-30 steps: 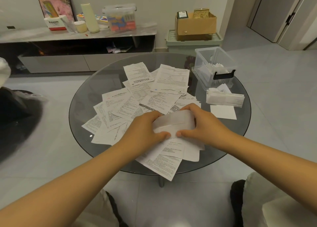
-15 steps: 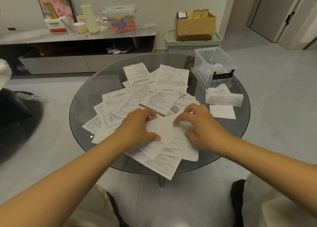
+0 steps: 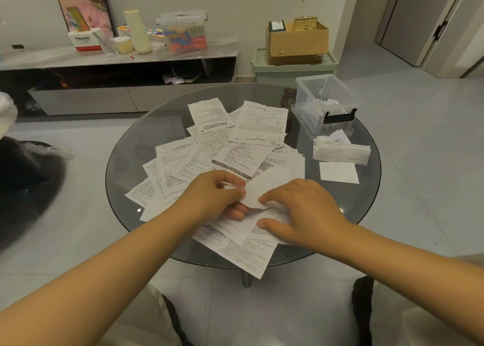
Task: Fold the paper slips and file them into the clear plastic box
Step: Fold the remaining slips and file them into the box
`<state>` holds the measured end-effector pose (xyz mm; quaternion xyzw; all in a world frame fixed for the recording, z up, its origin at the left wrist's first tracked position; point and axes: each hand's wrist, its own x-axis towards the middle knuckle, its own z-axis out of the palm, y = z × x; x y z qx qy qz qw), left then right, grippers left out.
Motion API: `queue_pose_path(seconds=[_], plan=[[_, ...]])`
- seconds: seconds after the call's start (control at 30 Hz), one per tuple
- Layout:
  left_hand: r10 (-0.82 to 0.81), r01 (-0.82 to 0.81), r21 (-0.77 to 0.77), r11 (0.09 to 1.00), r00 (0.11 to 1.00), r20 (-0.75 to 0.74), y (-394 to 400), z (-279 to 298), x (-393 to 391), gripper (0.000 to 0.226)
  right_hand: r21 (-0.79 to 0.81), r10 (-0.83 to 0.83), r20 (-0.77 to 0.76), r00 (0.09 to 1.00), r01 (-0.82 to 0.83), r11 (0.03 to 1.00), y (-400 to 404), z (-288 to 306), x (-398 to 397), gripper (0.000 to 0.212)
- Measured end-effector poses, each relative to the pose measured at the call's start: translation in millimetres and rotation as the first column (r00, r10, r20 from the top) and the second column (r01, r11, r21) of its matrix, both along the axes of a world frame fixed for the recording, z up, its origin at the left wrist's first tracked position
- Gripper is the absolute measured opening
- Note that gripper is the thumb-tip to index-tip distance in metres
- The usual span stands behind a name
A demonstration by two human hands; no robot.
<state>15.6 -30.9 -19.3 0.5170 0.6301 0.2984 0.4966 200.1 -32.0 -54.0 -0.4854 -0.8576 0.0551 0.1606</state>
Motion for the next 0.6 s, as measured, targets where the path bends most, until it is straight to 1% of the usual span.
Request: queue_pose_path(seconds=[0.07, 0.1, 0.13, 0.2, 0.3, 0.37, 0.47, 0.53, 0.6], plan=[[0.009, -0.007, -0.020, 1.000, 0.995, 0.095, -1.5, 2.1, 2.0, 0.011, 0.062, -0.018, -0.039, 0.999, 0.020, 0.998, -0.4, -0.2, -0.9, 0.031], [0.010, -0.010, -0.002, 1.000, 0.993, 0.117, -2.0, 2.8, 3.5, 0.012, 0.078, -0.040, -0.056, 0.998, 0.044, 0.996, 0.1, 0.0, -0.8, 0.025], [0.002, -0.006, 0.034, 0.999, 0.992, 0.124, -2.4, 3.4, 5.0, 0.014, 0.060, -0.068, -0.075, 0.995, 0.072, 0.996, 0.2, 0.7, -0.4, 0.022], [-0.032, 0.020, 0.115, 0.993, 0.994, 0.104, -2.7, 3.7, 8.1, 0.017, -0.037, -0.126, -0.155, 0.980, 0.122, 0.992, 0.1, 2.5, 1.1, 0.017], [-0.088, 0.075, 0.200, 0.977, 0.995, 0.056, -2.9, -0.4, 11.0, 0.032, -0.209, -0.208, -0.309, 0.928, 0.147, 0.967, 1.1, 4.6, 3.2, 0.016], [-0.150, 0.151, 0.247, 0.957, 0.988, -0.022, -2.3, -5.8, 12.3, 0.039, -0.256, -0.236, -0.332, 0.914, 0.153, 0.954, 2.6, 2.9, 3.7, 0.023], [-0.224, 0.284, 0.283, 0.916, 0.948, -0.225, -2.0, -12.5, 14.2, 0.052, -0.263, -0.238, -0.329, 0.914, 0.153, 0.953, 6.1, -1.1, 4.9, 0.035], [-0.251, 0.373, 0.290, 0.881, 0.890, -0.380, -2.7, -13.8, 15.6, 0.058, -0.244, -0.251, -0.291, 0.923, 0.182, 0.952, 8.5, -3.7, 5.8, 0.030], [-0.288, 0.486, 0.285, 0.826, 0.799, -0.528, -3.5, -14.4, 17.6, 0.061, -0.201, -0.297, -0.215, 0.930, 0.256, 0.946, 10.2, -4.8, 7.6, 0.020]])
